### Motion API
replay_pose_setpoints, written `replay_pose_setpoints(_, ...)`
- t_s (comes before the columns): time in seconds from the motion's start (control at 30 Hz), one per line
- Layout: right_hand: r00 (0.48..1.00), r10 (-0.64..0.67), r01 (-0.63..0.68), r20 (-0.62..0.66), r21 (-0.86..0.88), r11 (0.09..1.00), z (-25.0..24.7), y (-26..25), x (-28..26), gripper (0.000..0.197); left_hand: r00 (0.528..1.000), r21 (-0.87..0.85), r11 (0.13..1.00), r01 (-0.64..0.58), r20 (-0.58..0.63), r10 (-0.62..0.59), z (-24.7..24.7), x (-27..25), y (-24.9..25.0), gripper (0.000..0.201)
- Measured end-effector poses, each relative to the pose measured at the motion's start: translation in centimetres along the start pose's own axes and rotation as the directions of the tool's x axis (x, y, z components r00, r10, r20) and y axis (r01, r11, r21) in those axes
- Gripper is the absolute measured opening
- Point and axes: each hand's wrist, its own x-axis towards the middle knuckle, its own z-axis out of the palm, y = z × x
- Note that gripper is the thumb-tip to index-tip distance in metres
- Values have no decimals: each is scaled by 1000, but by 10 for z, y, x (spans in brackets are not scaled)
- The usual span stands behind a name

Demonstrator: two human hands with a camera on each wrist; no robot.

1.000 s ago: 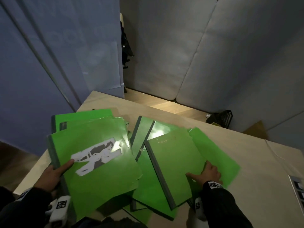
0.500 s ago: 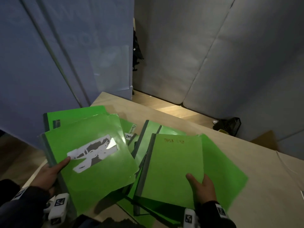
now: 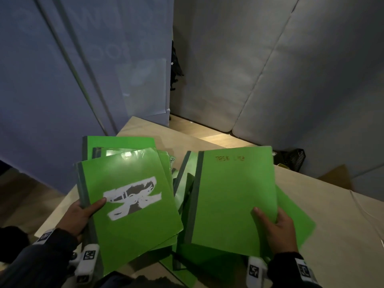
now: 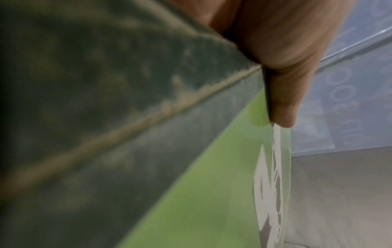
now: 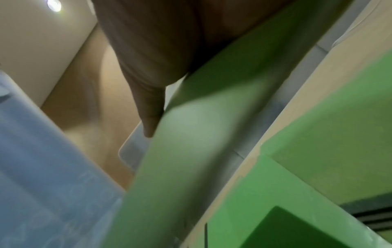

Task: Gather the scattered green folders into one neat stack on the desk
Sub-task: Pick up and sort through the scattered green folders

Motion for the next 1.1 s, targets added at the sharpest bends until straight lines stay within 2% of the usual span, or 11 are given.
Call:
replay_pose_setpoints(0.07, 1000, 7, -8, 14, 105, 994, -7, -4, 0, 40, 1000, -5, 1000, -2, 25, 2, 0, 1, -2, 20)
replay_pose_setpoints(0.13, 997, -5, -3, 71, 106, 994, 4, -3, -2, 59, 998, -20, 1000, -1, 58, 2, 7, -3, 0, 20)
replay_pose_setpoints(0.37, 906, 252, -210, 341, -154, 965, 100, 35, -6, 75, 978, -113, 992, 48, 209, -24, 45, -17, 2, 26)
replay_pose_setpoints(0.5, 847, 233, -261, 478, -7, 965, 129, 14, -16, 34, 971, -119, 991, 60, 237, -30, 54, -21, 10, 46)
replay_pose_setpoints(0.6, 849, 195, -249, 491, 47, 967, 137, 17, -15, 25, 957, -146, 989, 31, 289, 13, 44, -22, 16, 60)
replay_pose_setpoints(0.67, 868, 182, -187, 463, -36, 982, 144, 20, -17, 34, 958, -73, 997, -11, 285, 32, 40, -21, 15, 64)
replay_pose_setpoints(0.77, 841, 231, -171, 490, -164, 972, 153, 29, -14, 82, 954, -18, 1000, -12, 300, 17, 30, -20, 9, 31)
replay_pose_setpoints(0.83, 880, 216, -113, 422, -256, 960, 147, 34, -6, 72, 959, 26, 1000, -11, 282, 3, 22, -19, 6, 27)
replay_pose_setpoints(0.93, 977, 210, -197, -29, -493, 847, 112, 57, 19, 88, 991, 92, 996, -20, 133, 8, 5, -19, 0, 12)
replay_pose_setpoints(1.0, 923, 294, -383, -248, -527, 758, 86, 80, 31, 102, 999, 80, 997, 22, 32, -25, -22, -15, -6, 20)
replay_pose_setpoints(1.1, 878, 376, -475, -295, -449, 757, 72, 99, 33, 111, 988, -36, 991, 132, -79, -134, -69, 3, -27, 63)
